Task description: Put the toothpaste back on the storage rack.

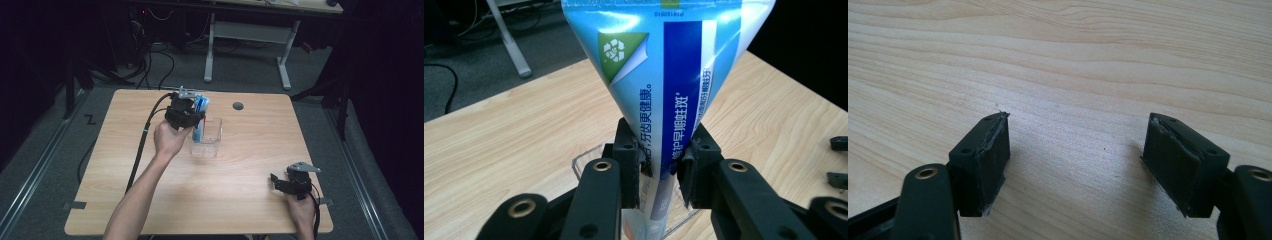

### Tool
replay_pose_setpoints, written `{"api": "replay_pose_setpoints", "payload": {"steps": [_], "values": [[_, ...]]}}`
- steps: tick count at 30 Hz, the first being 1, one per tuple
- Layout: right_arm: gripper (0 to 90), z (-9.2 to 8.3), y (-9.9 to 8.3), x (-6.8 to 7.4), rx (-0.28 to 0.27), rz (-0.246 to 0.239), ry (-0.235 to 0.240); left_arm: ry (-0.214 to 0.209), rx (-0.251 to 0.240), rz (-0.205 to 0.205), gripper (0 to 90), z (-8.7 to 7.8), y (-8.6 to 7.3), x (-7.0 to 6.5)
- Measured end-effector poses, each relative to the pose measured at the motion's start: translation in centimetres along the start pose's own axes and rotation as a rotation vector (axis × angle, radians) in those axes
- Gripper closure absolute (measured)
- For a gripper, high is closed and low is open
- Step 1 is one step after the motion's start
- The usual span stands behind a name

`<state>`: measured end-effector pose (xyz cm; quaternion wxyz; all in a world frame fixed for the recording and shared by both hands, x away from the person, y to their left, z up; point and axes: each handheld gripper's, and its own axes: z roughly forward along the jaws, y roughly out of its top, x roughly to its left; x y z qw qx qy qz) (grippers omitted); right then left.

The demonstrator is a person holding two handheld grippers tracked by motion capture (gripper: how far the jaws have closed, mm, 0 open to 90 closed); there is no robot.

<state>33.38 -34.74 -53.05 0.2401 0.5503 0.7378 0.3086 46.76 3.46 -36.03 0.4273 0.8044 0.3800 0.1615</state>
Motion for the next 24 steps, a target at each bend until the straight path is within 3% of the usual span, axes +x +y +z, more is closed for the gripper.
{"api": "replay_pose_setpoints", "payload": {"steps": [24], "values": [[26.5, 0.0, 0.0, 0.0, 0.001, -0.001, 0.001, 0.011, 0.092, -0.064, 72.5, 3.5, -2.3, 1.4]]}}
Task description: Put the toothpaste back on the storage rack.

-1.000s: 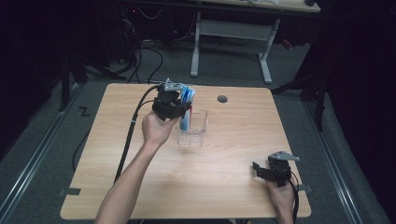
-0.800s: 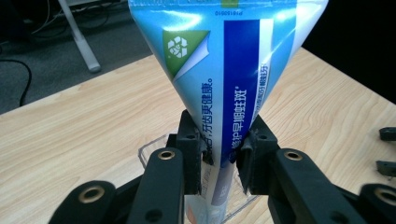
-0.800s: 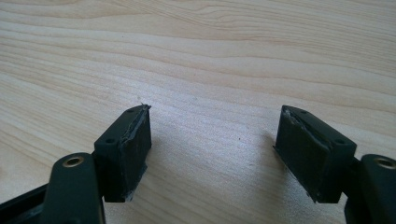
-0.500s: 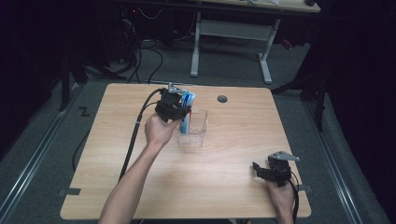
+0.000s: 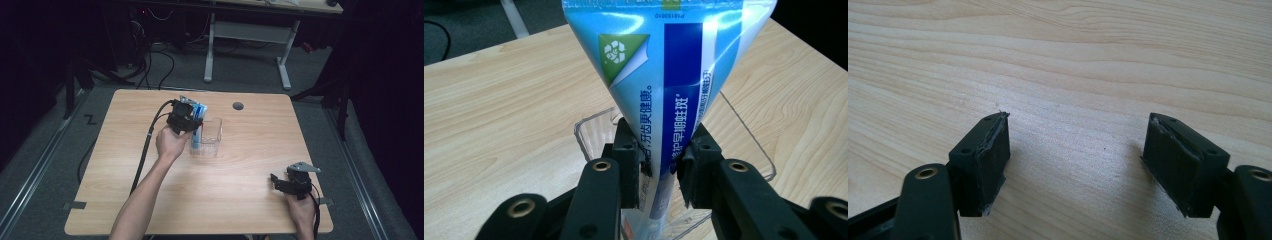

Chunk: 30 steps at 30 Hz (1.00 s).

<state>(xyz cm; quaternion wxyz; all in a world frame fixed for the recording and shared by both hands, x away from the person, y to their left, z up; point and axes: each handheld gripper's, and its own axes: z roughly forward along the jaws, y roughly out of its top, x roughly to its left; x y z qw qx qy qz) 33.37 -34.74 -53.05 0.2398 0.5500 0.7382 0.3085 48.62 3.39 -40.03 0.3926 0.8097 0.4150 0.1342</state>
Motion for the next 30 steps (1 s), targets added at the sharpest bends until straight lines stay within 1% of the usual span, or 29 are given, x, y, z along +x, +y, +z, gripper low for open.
{"api": "replay_pose_setpoints", "payload": {"steps": [5, 7, 11, 15, 24, 28, 30], "values": [[26.5, 0.0, 0.0, 0.0, 0.000, -0.001, 0.000, -0.003, 0.001, -0.021, 72.4, 0.4, -0.2, 0.2], [26.5, 0.0, 0.0, 0.0, 0.000, -0.001, 0.000, -0.003, -0.005, -0.029, 72.3, 0.5, -0.3, 0.3], [26.5, 0.0, 0.0, 0.0, 0.000, -0.001, 0.000, -0.001, -0.008, -0.038, 72.0, 0.5, -0.3, 0.4], [26.4, 0.0, 0.0, 0.0, 0.000, -0.001, 0.000, 0.014, -0.015, -0.046, 70.9, 0.8, -0.3, 0.7], [26.4, 0.0, 0.0, 0.0, 0.000, 0.000, 0.001, 0.048, -0.025, -0.051, 69.2, 1.2, -0.3, 0.9], [26.5, 0.0, 0.0, 0.0, 0.000, 0.000, 0.000, 0.068, -0.022, -0.040, 67.7, 1.3, -0.4, 1.0], [26.5, 0.0, 0.0, 0.0, 0.000, 0.000, 0.001, 0.068, -0.022, -0.039, 67.6, 1.3, -0.4, 1.1]]}}
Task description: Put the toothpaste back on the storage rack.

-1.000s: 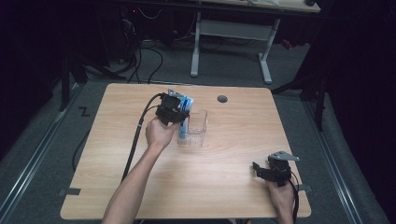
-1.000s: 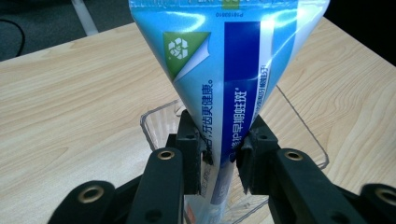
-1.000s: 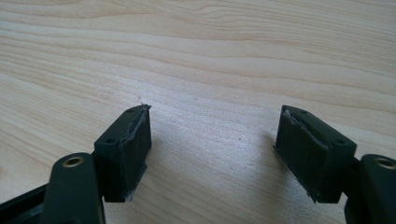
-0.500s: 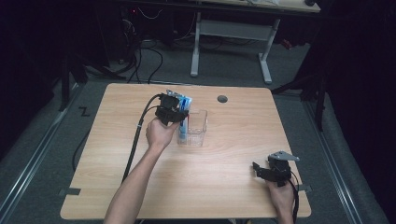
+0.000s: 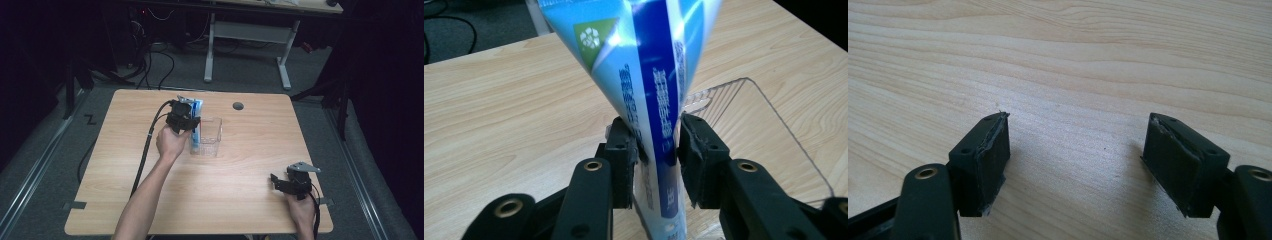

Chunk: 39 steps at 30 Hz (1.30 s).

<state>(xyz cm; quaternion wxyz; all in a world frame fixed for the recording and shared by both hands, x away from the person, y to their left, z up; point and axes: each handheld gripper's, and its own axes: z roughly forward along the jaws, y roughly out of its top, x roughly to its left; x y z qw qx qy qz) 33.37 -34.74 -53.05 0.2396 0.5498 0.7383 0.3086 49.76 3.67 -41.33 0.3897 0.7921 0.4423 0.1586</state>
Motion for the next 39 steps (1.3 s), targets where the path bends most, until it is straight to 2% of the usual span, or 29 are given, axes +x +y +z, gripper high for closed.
{"api": "replay_pose_setpoints", "payload": {"steps": [3, 7, 16, 24, 32, 39], "values": [[26.4, 0.0, 0.0, 0.0, 0.000, -0.001, 0.000, 0.008, -0.004, 0.012, 66.2, -0.2, 0.0, -0.1], [26.4, 0.0, 0.0, 0.0, 0.000, 0.000, 0.000, 0.016, -0.006, 0.044, 59.7, -0.5, 0.0, -0.5], [26.4, 0.0, 0.0, 0.0, 0.000, -0.001, 0.000, 0.014, -0.030, 0.059, 51.1, -1.4, 0.1, -0.6], [26.4, 0.0, 0.0, 0.0, 0.000, -0.001, 0.000, 0.018, -0.063, 0.067, 49.1, -2.5, 0.1, -0.5], [26.4, 0.0, 0.0, 0.0, 0.000, -0.001, 0.000, 0.018, -0.080, 0.055, 48.7, -3.5, -0.2, -0.1], [26.4, 0.0, 0.0, 0.0, 0.000, 0.000, 0.000, 0.021, -0.089, 0.067, 48.4, -4.4, -0.6, 0.1]]}}
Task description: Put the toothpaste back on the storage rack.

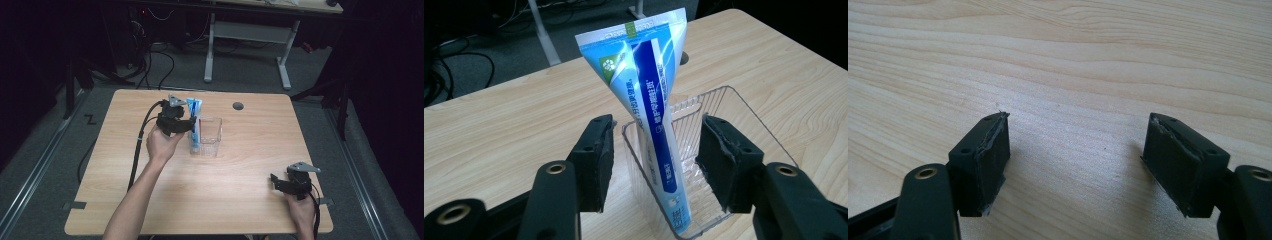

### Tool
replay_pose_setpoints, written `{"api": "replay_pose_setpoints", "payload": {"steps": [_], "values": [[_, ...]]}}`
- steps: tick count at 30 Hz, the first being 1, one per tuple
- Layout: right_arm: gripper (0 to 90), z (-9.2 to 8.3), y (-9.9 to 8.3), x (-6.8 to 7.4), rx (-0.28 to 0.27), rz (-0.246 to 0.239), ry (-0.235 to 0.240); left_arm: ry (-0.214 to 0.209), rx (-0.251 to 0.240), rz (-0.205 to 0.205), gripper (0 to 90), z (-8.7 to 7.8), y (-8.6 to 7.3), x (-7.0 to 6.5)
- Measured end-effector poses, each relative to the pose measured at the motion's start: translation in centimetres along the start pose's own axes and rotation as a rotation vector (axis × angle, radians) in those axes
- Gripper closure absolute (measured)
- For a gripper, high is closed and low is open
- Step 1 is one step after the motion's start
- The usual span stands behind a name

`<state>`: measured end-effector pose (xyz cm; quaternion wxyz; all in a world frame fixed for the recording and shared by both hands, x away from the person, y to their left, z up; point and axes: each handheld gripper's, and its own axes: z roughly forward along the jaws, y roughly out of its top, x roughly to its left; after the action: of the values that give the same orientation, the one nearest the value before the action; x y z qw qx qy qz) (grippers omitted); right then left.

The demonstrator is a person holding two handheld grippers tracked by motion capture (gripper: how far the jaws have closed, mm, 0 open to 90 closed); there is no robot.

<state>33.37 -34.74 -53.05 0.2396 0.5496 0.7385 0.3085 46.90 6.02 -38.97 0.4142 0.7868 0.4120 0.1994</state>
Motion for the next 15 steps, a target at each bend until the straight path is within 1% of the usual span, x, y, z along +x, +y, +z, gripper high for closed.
{"api": "replay_pose_setpoints", "payload": {"steps": [6, 15], "values": [[26.4, 0.0, 0.0, 0.0, 0.000, 0.000, 0.000, 0.007, -0.011, -0.003, 48.1, -0.8, -0.3, 0.4], [26.4, 0.0, 0.0, 0.0, 0.000, 0.000, 0.000, 0.012, -0.013, 0.006, 50.0, -1.8, -0.3, 0.5]]}}
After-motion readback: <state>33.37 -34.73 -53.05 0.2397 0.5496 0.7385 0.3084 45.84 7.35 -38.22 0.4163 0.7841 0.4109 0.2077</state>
